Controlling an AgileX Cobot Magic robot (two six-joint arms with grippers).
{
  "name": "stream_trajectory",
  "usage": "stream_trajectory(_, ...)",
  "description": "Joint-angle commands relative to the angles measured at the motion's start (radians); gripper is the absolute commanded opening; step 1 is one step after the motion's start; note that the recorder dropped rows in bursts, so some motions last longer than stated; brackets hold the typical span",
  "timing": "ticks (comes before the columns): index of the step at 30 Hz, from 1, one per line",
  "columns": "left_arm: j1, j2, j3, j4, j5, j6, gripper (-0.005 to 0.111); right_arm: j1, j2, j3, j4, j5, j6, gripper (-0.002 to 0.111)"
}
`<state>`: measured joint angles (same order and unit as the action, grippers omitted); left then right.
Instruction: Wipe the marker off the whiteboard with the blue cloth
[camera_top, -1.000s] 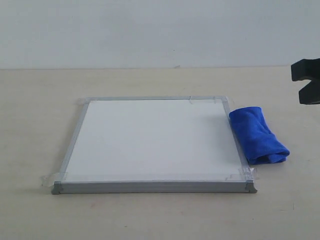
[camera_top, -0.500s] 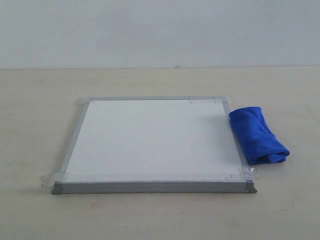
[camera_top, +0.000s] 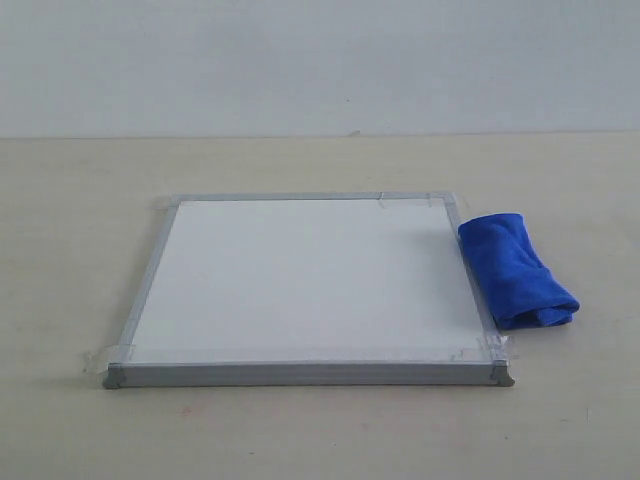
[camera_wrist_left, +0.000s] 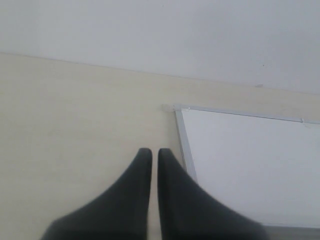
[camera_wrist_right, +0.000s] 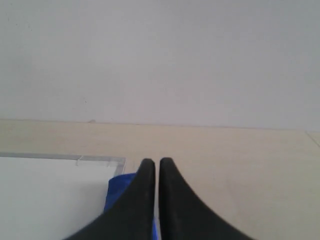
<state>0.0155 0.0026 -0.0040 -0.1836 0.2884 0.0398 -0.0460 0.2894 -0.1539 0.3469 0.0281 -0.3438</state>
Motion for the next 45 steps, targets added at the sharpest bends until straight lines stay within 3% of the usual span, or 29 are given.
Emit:
stream_trajectory(1, 0.003, -0.003, 0.004, 0.003, 0.001, 0.006, 0.004, -0.003, -0.044, 0.084, -0.004, -0.028, -0.010, 0.000)
stream_trajectory(10, 0.003, -0.003, 0.004, 0.003, 0.001, 0.006, 0.004, -0.003, -0.284, 0.154, -0.005, 0.072, 0.001, 0.000)
stream_trajectory(20, 0.003, -0.003, 0.004, 0.003, 0.001, 0.006, 0.004, -0.003, -0.289, 0.154, -0.005, 0.333, 0.020, 0.000)
stream_trajectory(26, 0.003, -0.003, 0.004, 0.003, 0.001, 0.006, 0.004, -0.003, -0.289, 0.154, -0.010, 0.336, 0.020, 0.000)
stream_trajectory(33, 0.003, -0.003, 0.004, 0.003, 0.001, 0.006, 0.004, -0.003, -0.289, 0.154, -0.234, 0.327, 0.286, 0.000)
stream_trajectory(45, 0.003, -0.003, 0.004, 0.003, 0.001, 0.006, 0.004, -0.003, -0.289, 0.154, -0.279, 0.321, 0.267, 0.000)
